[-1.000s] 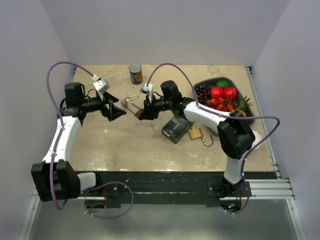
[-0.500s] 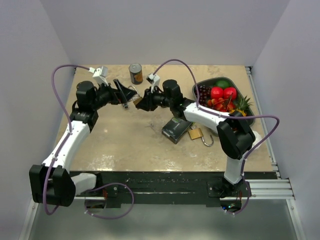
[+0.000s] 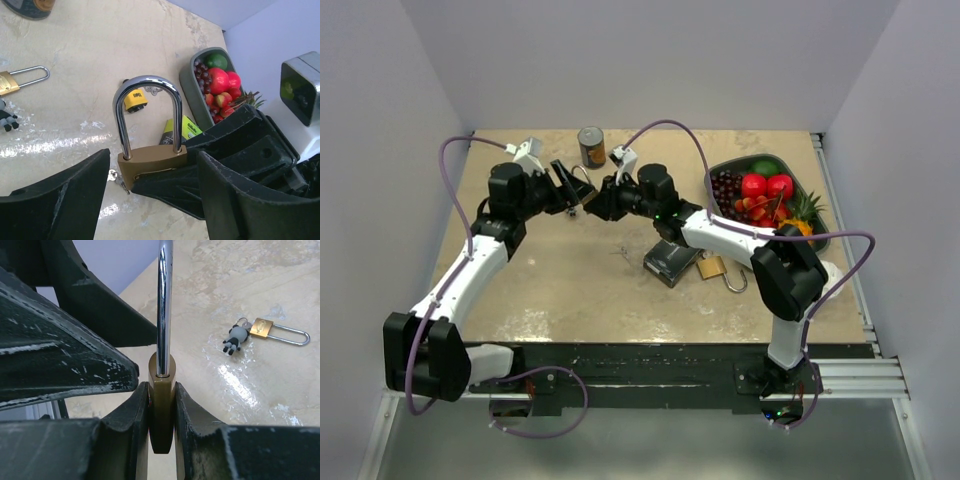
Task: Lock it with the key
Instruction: Place the lock at the center of the board.
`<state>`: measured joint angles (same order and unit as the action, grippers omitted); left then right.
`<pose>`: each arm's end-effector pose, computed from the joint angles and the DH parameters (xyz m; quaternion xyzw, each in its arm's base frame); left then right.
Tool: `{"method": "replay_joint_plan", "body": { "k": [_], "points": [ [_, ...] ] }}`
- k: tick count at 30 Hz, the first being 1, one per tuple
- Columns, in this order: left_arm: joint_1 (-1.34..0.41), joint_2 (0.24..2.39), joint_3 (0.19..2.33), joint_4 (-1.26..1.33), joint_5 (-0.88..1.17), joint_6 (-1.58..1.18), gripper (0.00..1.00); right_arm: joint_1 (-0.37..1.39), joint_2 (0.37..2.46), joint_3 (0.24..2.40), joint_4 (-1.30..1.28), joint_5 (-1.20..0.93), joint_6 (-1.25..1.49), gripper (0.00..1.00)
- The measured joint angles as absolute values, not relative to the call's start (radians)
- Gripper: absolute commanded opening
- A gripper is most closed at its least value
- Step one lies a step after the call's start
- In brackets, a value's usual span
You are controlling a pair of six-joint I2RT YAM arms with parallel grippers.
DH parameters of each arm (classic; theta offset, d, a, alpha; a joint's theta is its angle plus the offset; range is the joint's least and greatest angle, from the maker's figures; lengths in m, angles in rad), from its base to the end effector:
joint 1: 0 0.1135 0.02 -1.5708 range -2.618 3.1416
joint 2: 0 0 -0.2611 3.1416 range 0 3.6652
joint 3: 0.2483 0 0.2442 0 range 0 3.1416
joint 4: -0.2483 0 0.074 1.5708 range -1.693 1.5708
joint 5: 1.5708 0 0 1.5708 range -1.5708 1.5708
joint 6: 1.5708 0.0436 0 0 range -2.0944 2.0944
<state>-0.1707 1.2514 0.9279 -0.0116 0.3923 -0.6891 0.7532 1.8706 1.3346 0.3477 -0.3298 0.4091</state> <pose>0.2824 -0.0656 0.3055 -0.0958 0.8017 -0.3812 0.4503 0.3146 0.3143 0.2721 -0.2332 0.7309 0.4509 0.4562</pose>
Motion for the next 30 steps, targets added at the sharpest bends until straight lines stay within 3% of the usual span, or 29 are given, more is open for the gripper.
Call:
{"method": "replay_joint_plan", "body": {
  "k": [5, 13, 17, 19, 20, 21, 23, 24, 27, 30],
  "points": [
    [-0.171, 1.269, 0.928, -0.010, 0.394, -0.698, 0.83, 0.761, 1.871, 1.335, 0.375, -0.323, 0.430, 0.00],
    [-0.171, 1.287, 0.928, -0.007, 0.413, -0.700, 0.69, 0.775, 1.871, 1.335, 0.385, -0.323, 0.442, 0.00],
    [-0.171, 1.287, 0.928, 0.006, 0.429, -0.712, 0.50, 0.779, 1.871, 1.338, 0.385, -0.323, 0.447, 0.00],
    [-0.171, 1.288, 0.927, 0.015, 0.434, -0.716, 0.25, 0.779, 1.871, 1.341, 0.385, -0.322, 0.448, 0.00],
    [-0.171, 1.288, 0.927, 0.021, 0.434, -0.718, 0.07, 0.779, 1.871, 1.342, 0.385, -0.323, 0.449, 0.00],
    [-0.171, 1.288, 0.926, 0.025, 0.435, -0.719, 0.00, 0.779, 1.871, 1.342, 0.385, -0.322, 0.449, 0.00],
    [-0.171, 1.288, 0.925, 0.025, 0.435, -0.719, 0.00, 0.779, 1.871, 1.342, 0.384, -0.322, 0.448, 0.14],
    [-0.171, 1.288, 0.924, 0.024, 0.434, -0.719, 0.00, 0.779, 1.871, 1.342, 0.382, -0.323, 0.448, 0.41],
    [-0.171, 1.288, 0.924, 0.015, 0.429, -0.713, 0.00, 0.778, 1.870, 1.341, 0.382, -0.334, 0.451, 0.73],
    [-0.170, 1.288, 0.924, -0.025, 0.407, -0.687, 0.00, 0.777, 1.845, 1.317, 0.383, -0.353, 0.437, 0.82]
  ]
}}
